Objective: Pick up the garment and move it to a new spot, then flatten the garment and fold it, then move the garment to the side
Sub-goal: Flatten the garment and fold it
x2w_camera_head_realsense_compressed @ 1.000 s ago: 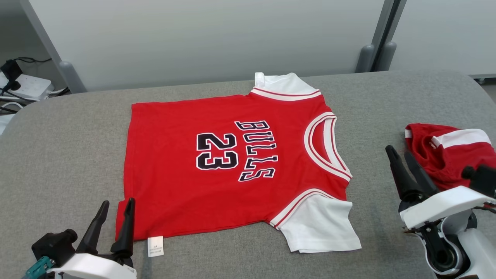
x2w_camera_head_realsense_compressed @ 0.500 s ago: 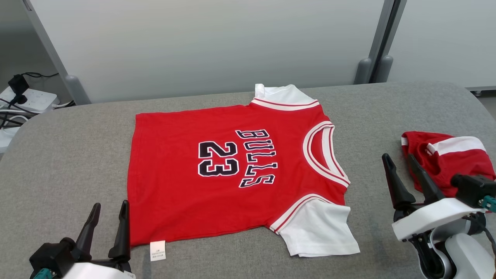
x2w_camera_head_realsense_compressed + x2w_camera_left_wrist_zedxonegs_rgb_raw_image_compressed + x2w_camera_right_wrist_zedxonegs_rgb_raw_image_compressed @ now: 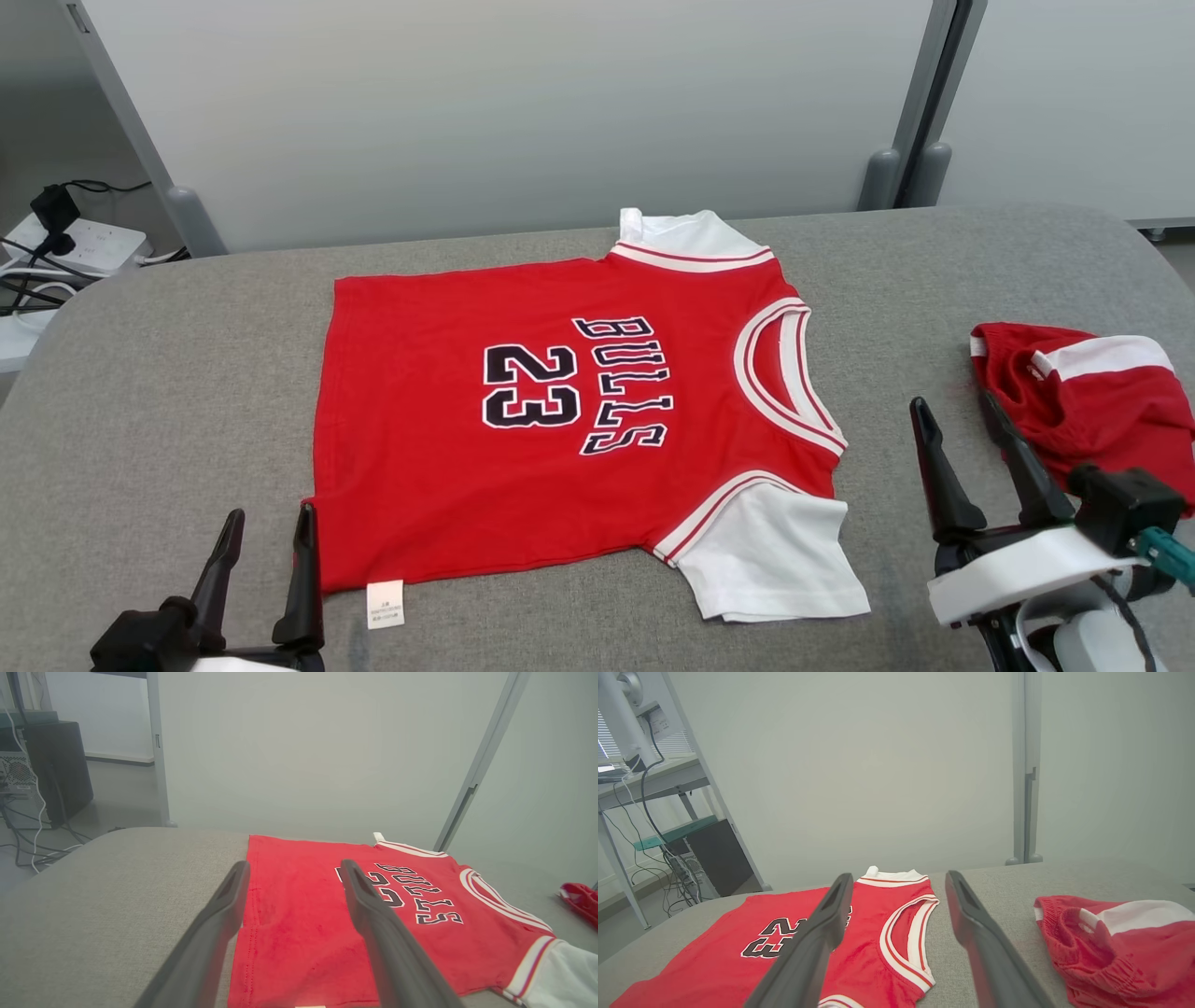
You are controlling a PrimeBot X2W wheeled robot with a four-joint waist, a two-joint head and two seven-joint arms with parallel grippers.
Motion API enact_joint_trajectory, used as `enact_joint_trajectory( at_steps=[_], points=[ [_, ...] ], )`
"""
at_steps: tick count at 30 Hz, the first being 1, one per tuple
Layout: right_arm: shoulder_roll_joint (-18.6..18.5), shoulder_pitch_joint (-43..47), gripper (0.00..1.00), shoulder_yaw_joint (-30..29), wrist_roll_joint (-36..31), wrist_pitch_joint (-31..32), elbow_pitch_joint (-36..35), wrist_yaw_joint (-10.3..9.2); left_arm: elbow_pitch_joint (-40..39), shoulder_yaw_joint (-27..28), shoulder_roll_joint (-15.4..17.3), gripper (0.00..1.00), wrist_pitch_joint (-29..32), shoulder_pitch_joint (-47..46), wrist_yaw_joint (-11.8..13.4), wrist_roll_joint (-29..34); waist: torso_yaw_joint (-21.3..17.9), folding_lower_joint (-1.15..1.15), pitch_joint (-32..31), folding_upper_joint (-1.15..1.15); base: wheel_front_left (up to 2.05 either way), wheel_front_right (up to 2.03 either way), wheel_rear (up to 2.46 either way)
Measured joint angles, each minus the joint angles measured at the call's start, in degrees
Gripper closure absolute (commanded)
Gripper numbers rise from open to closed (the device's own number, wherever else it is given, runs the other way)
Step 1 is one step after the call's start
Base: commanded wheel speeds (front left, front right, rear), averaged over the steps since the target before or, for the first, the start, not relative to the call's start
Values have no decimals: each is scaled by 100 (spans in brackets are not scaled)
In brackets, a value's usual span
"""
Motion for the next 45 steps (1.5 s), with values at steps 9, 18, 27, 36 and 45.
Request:
enact_joint_trajectory(
  at_steps=[9,18,27,36,45],
  points=[
    [178,417,0,-245,-637,0,-247,0,-73,136,-76,0,0,41,38,247,-5,0,3,0,0,0,0],
    [220,590,0,-294,-795,0,-224,0,-68,116,-82,0,0,196,188,294,-20,0,32,0,0,0,0],
    [286,589,0,-236,-809,1,-92,0,76,36,-83,0,0,228,226,303,-25,0,43,0,0,0,0],
    [288,588,0,-219,-808,1,25,0,183,10,-83,0,1,227,221,301,-42,0,61,0,0,0,0],
    [226,587,0,422,-532,1,1047,1,296,-70,-83,0,1,226,167,292,14,0,74,0,0,0,0]
  ],
)
